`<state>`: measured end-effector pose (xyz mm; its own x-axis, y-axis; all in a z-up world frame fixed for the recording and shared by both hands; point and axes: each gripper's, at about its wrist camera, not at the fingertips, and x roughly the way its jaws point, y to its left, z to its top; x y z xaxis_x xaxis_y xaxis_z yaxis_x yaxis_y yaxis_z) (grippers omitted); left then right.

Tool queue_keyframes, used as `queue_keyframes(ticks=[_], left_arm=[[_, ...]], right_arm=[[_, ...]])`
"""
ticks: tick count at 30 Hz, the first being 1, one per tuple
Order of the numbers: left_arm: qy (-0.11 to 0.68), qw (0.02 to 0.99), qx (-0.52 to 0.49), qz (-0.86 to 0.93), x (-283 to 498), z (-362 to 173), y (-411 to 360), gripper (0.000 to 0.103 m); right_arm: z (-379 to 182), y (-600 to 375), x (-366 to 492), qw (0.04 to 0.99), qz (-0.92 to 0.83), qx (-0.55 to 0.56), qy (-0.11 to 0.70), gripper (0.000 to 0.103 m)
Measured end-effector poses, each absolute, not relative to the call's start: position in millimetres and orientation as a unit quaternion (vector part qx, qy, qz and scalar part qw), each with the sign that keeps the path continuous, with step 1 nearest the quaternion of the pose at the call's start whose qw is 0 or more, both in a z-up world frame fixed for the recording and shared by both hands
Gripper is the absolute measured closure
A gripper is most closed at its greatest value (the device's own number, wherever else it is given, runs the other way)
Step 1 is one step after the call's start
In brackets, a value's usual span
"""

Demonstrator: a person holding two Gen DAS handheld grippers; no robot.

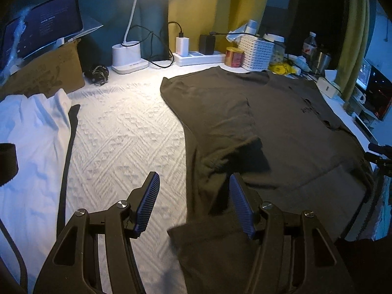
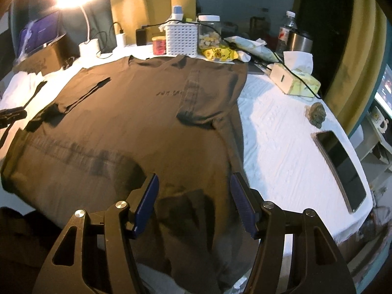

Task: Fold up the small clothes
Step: 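Move both open grippers down to the shirt hem, then close both grippers on the shirt hem and lift it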

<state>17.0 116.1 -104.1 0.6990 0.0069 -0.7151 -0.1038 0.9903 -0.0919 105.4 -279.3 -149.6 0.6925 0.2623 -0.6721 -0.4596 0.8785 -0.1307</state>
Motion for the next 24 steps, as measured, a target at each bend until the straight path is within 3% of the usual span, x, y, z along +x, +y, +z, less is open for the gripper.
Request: queue_keyframes(ticks=[8,12,13,16,18,23,24], left_arm=[[0.388,0.918,-0.075,0.022,-6.4,-110.5,112.2,0.044],[0.390,0.918,-0.073,0.016,-18.8,-113.9,110.2,0.044],[0.391,0.918,-0.070,0.015,-21.8,-115.2,109.8,0.044],[0.396,0.916,-0.063,0.018,-26.9,-120.1,110.1,0.044],[0.399,0.914,-0.063,0.020,-28.6,-123.0,110.3,0.045],[0.400,0.915,-0.053,0.011,-26.5,-127.5,106.0,0.068],[0.402,0.914,-0.051,0.011,-24.9,-129.9,105.7,0.078]], right_arm=[[-156.5,-271.7,87.4,0.899,0.221,-0.165,0.340,0.039],[-166.0,-271.0,79.5,0.892,0.225,-0.180,0.349,0.046],[-169.5,-272.2,78.7,0.890,0.225,-0.181,0.353,0.049],[-177.8,-275.2,79.4,0.888,0.216,-0.181,0.362,0.073],[-179.7,-275.2,78.9,0.889,0.215,-0.182,0.360,0.079],[-178.1,-279.1,80.3,0.895,0.212,-0.177,0.351,0.096],[-177.1,-281.9,80.9,0.897,0.210,-0.172,0.348,0.097]])
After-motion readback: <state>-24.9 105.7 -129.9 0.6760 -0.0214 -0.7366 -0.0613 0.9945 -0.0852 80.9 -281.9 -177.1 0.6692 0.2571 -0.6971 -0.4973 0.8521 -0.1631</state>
